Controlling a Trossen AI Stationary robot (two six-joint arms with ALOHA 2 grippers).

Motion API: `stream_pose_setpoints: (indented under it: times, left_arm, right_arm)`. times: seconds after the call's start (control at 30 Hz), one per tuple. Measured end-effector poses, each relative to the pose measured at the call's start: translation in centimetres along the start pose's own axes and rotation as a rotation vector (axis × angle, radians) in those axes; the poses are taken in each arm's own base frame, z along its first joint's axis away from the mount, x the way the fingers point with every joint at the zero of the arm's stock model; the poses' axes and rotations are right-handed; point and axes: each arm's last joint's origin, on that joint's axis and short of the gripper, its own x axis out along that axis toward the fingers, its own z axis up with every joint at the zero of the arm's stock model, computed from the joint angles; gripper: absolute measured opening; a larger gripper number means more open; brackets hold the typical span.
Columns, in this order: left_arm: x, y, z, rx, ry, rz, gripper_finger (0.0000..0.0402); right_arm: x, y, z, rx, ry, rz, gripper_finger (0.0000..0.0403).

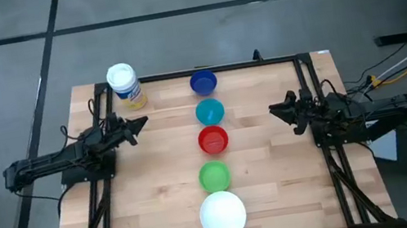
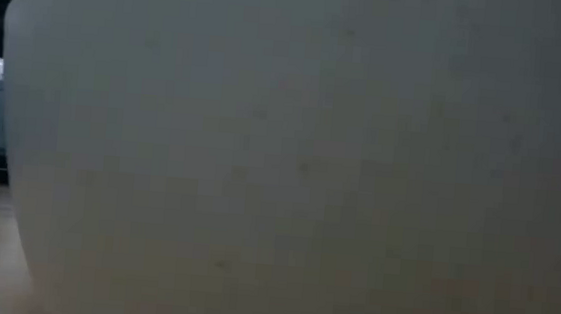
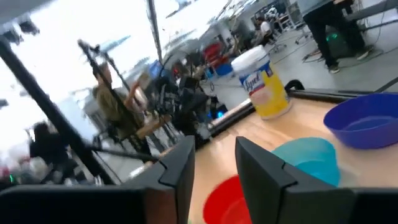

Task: Nest bowls inside each other
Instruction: Put the dark blue bowl on the white bowl

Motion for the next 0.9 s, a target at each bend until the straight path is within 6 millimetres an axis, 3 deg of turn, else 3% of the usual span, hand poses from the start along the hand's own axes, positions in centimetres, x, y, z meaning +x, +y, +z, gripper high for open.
stream_pose_setpoints:
  times: [0.13,0.33,0.43,0.57,0.67,0.77,0.9]
  left_arm:
    - [-0.2,-1.5,1.4,0.057,-0.108,-0.185,0.0018]
    - [-1.9,-4.4,5.1,0.131,-0.429,-0.429,0.0017]
    - [-2.5,-6.7,7.7,0.222,-0.46,-0.451,0.0017]
    - [-1.7,-10.5,11.4,0.432,-0.315,-0.315,0.0017]
    - [0.4,-13.8,14.1,0.617,-0.122,-0.146,0.0018]
    - [3.9,-16.9,16.0,0.813,0.044,0.013,0.0018]
    - [9.2,-19.4,17.0,1.117,0.222,0.182,0.0018]
  right_arm:
    - [-0.1,0.6,1.4,0.063,-0.17,0.029,0.0122]
    - [-1.3,2.7,4.7,0.069,-0.43,0.295,0.011]
    - [-1.5,4.6,7.2,0.019,-0.423,0.395,0.0104]
    - [-0.9,7.5,11.3,-0.095,-0.271,0.363,0.0104]
    - [-0.2,9.7,14.5,-0.191,-0.062,0.251,0.011]
    - [0.1,11.1,17.0,-0.274,0.172,0.079,0.0114]
    - [-0.8,12.8,20.3,-0.327,0.364,-0.065,0.011]
